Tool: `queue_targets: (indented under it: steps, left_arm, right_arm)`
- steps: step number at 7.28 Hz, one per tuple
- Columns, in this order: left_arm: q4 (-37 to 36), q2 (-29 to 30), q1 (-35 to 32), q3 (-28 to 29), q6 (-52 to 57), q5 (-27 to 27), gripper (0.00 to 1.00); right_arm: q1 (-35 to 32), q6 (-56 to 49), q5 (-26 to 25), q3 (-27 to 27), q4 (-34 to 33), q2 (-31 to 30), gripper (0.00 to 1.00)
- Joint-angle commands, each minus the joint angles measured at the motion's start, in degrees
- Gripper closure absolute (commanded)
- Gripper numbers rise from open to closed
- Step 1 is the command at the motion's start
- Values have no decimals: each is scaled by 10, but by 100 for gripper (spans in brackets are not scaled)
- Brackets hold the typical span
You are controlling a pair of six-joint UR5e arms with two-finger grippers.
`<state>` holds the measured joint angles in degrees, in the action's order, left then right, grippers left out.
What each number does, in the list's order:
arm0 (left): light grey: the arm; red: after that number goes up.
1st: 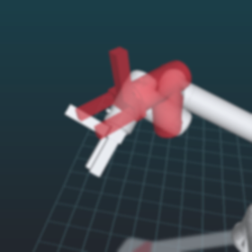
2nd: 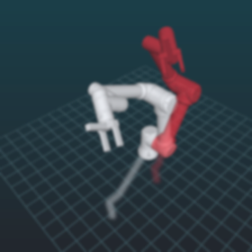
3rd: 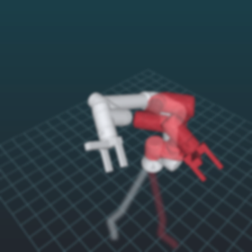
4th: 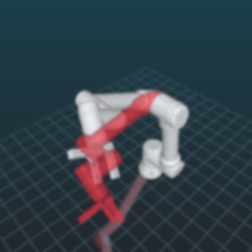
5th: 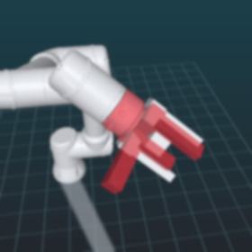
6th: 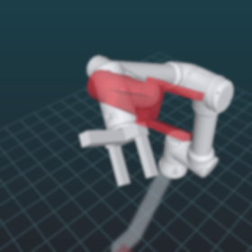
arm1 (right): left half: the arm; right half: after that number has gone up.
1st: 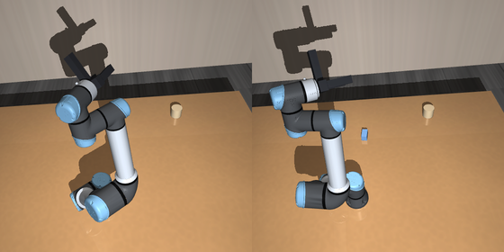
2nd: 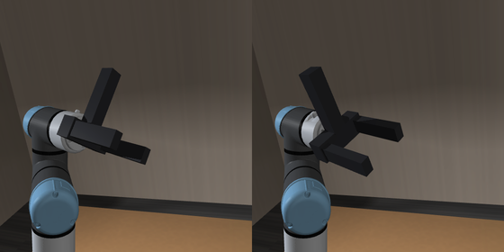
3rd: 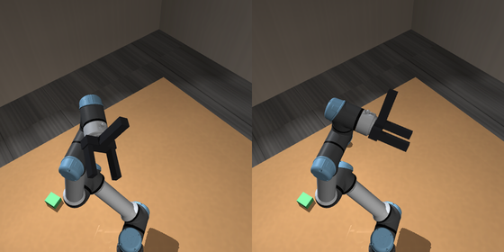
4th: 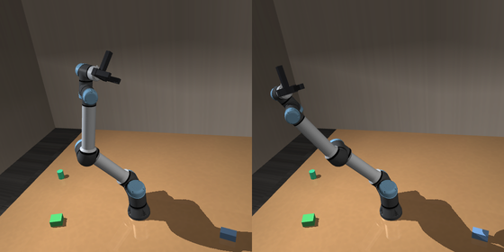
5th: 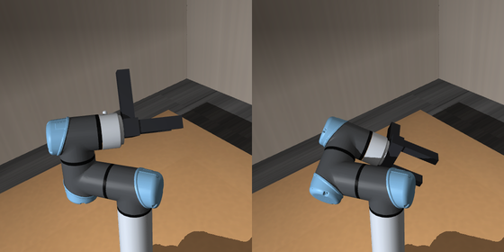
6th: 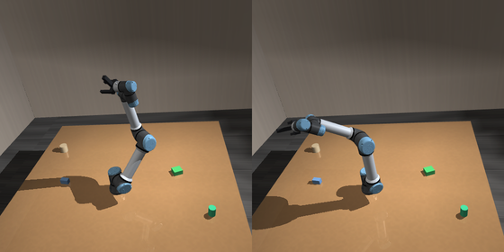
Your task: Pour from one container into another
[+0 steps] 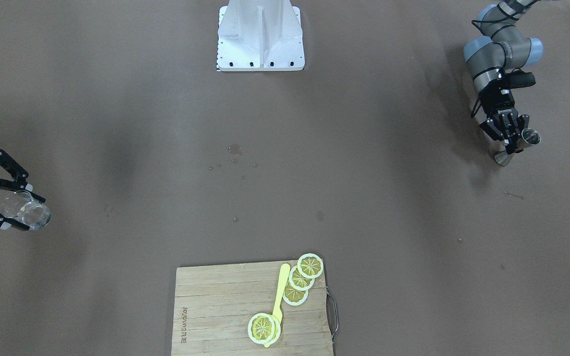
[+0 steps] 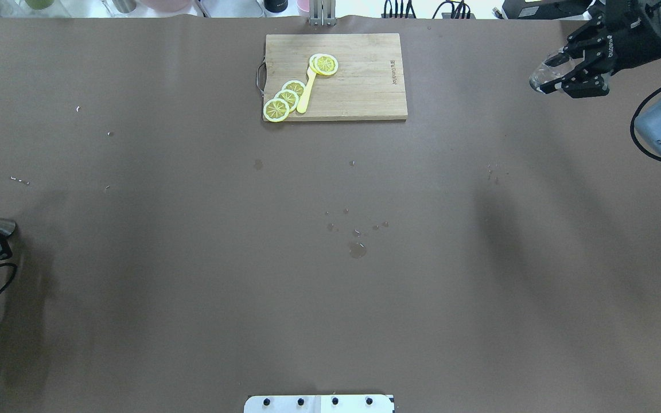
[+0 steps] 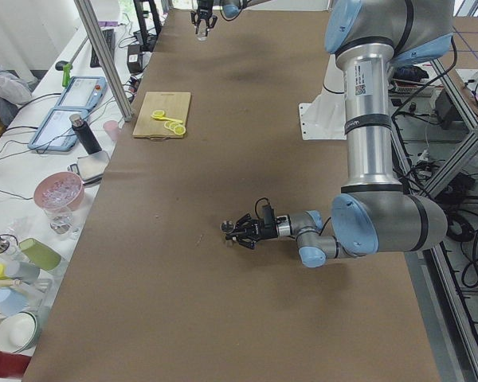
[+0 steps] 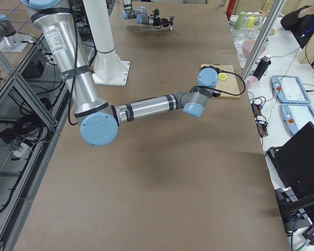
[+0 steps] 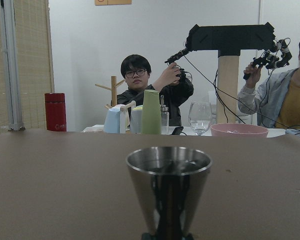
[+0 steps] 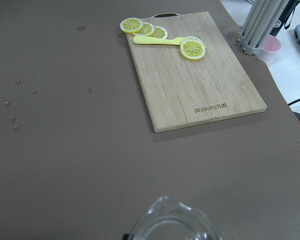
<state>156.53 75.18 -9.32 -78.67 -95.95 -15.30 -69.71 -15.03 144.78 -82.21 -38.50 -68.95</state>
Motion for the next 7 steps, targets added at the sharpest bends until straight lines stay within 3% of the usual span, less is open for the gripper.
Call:
queue_targets:
  steps: [1,4,7]
  left_arm:
    - [-45,-28,1,-63,1,-5,100]
    - [-69,-27,4,-154,1,0,100]
    - [-68,-26,23,-246,35,0,100]
  right_arm:
    - [-2,0,1,-7,-5,3,100]
    - [18,0,-19,-74,-74,4,100]
    - [29,-6,-23,-126,-79,1,100]
